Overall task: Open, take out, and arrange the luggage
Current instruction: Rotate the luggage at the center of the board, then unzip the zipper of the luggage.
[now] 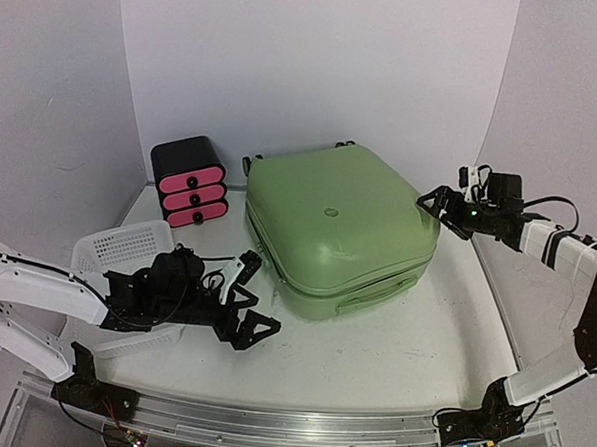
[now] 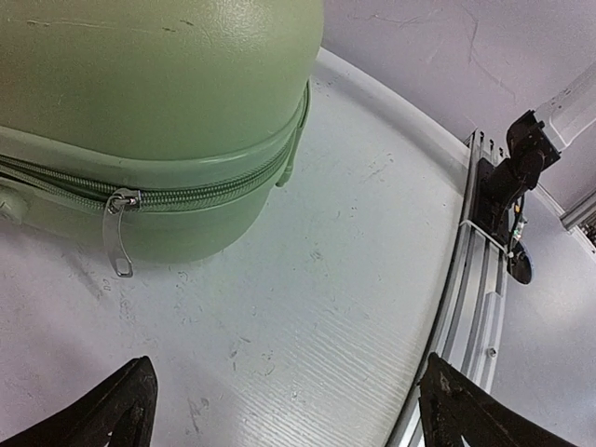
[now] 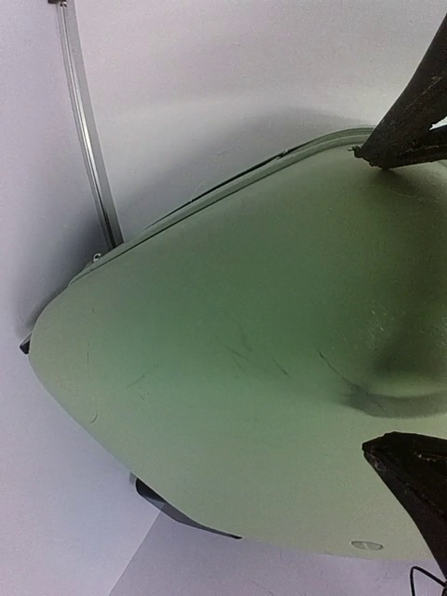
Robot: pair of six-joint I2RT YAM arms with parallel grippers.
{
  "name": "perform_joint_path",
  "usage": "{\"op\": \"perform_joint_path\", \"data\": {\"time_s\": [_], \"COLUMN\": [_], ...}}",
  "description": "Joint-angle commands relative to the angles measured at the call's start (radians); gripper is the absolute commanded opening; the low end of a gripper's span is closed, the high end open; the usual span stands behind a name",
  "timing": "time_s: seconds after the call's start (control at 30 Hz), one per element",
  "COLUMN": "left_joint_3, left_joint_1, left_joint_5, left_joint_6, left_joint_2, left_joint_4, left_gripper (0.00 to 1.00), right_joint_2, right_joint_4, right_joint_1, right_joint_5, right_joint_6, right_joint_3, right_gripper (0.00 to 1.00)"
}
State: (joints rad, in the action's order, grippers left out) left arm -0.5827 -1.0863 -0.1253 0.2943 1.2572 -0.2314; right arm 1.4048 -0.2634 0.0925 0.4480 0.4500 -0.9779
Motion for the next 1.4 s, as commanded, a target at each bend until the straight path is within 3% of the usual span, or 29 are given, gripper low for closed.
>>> {"op": "perform_joint_path", "data": {"time_s": [0.0, 0.07, 0.3, 0.37, 0.57, 0.83, 1.27, 1.37], "left_joint_3": [0.021, 0.042, 0.06, 0.048, 0.07, -0.001, -0.073, -0.089], "left_joint_1": [0.0, 0.0, -0.001, -0.003, -0.004, 0.085, 0.174, 0.183], "left_joint_5": [0.017, 0.027, 0.029, 0.06, 0.243, 0.162, 0.004, -0.012], "left_joint_6": [-0.111, -0.132, -0.203, -0.207, -0.207, -0.261, -0.293, -0.293], "left_joint_2": [-0.001, 0.007, 0.093, 0.128, 0.223, 0.33, 0.365, 0.378], "left_joint_4": [-0.174, -0.197, -0.248, -0.258, -0.416, -0.424, -0.422, -0.42], "left_gripper": [0.99, 0.97, 0.68, 0.65, 0.62, 0.61, 0.57, 0.51], "right_joint_2": [-0.085, -0.118, -0.203, -0.219, -0.25, -0.25, -0.21, -0.203], "right_joint_4": [0.043, 0.048, 0.064, 0.068, 0.073, 0.085, 0.092, 0.092], "right_joint_1": [0.021, 0.021, 0.021, 0.021, 0.02, 0.021, 0.021, 0.021], "right_joint_5": [0.001, -0.024, -0.073, -0.075, -0.07, -0.063, -0.042, -0.042], "right_joint_6": [0.002, -0.004, -0.021, -0.017, -0.02, -0.033, -0.041, -0.043], "right_joint_3": [-0.005, -0.005, -0.015, -0.019, -0.03, -0.044, -0.068, -0.072], "right_gripper": [0.98, 0.98, 0.98, 0.98, 0.98, 0.98, 0.98, 0.98]}}
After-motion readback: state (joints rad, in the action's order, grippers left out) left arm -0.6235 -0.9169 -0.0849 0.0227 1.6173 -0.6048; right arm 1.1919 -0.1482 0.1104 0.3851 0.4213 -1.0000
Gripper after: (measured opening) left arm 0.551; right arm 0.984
